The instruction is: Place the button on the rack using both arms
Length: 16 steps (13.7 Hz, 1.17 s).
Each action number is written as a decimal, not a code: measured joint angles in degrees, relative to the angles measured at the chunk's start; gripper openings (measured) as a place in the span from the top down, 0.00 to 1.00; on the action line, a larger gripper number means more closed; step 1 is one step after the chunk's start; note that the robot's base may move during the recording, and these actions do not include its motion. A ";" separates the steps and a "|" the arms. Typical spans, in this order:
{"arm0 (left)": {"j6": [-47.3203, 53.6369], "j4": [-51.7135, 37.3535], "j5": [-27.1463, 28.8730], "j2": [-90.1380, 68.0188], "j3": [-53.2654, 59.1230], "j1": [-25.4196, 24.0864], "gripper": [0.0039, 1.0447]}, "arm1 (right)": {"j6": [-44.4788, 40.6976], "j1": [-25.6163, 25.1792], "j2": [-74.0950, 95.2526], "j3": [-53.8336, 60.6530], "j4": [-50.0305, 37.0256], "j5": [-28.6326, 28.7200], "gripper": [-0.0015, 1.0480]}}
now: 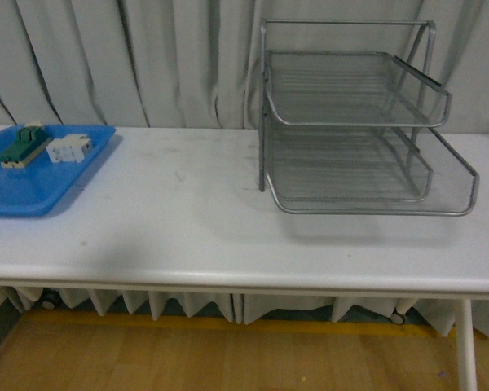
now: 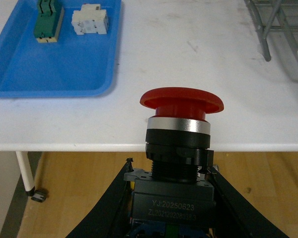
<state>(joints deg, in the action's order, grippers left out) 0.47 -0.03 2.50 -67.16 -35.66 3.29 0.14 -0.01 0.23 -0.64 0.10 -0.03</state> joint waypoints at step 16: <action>-1.27 10.14 6.45 -50.82 -55.39 30.75 0.66 | 0.00 0.00 0.00 0.02 0.09 -0.15 0.06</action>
<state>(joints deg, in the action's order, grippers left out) -0.80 10.11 8.95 -117.97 -91.05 34.04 0.14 -0.01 0.23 -0.62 0.19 -0.19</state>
